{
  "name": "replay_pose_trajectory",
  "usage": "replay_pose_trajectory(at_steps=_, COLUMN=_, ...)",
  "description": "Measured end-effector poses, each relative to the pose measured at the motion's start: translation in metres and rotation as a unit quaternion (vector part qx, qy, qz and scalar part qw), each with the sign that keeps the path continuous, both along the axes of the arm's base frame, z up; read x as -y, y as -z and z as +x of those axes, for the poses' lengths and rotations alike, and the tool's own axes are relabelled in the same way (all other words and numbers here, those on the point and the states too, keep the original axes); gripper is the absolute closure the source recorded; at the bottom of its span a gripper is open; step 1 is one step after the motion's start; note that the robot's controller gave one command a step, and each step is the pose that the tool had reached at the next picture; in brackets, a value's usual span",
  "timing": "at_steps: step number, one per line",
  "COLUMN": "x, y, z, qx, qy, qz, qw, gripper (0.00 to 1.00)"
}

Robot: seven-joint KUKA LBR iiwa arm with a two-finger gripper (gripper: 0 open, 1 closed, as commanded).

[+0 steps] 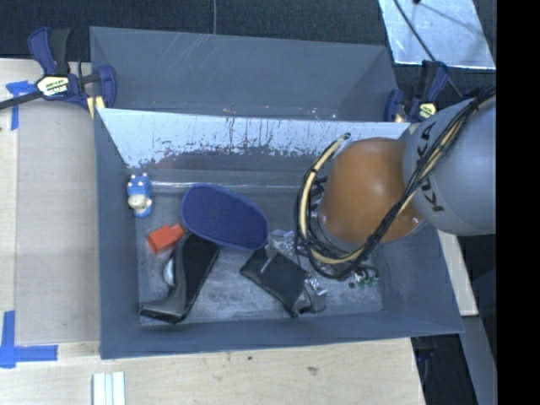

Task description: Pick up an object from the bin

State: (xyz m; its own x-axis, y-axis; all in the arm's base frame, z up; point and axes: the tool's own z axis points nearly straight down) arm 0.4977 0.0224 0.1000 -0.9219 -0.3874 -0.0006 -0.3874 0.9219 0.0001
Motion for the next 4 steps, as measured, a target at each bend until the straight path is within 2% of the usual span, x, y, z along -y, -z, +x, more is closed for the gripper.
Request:
replay_pose_trajectory(at_steps=1, x=0.0000, y=0.0000, z=0.0000, qx=0.0000, qy=0.000, qz=0.000, qw=1.0000, gripper=1.00)
replay_pose_trajectory(at_steps=2, x=0.0001, y=0.0000, z=0.0000, qx=0.0000, qy=0.000, qz=0.000, qw=1.0000, gripper=0.00)
replay_pose_trajectory(at_steps=3, x=0.0001, y=0.0000, z=0.0000, qx=0.0000, qy=0.000, qz=0.000, qw=1.0000, gripper=1.00)
replay_pose_trajectory(at_steps=4, x=0.0001, y=0.0000, z=0.0000, qx=0.0000, qy=0.000, qz=0.000, qw=1.0000, gripper=0.00)
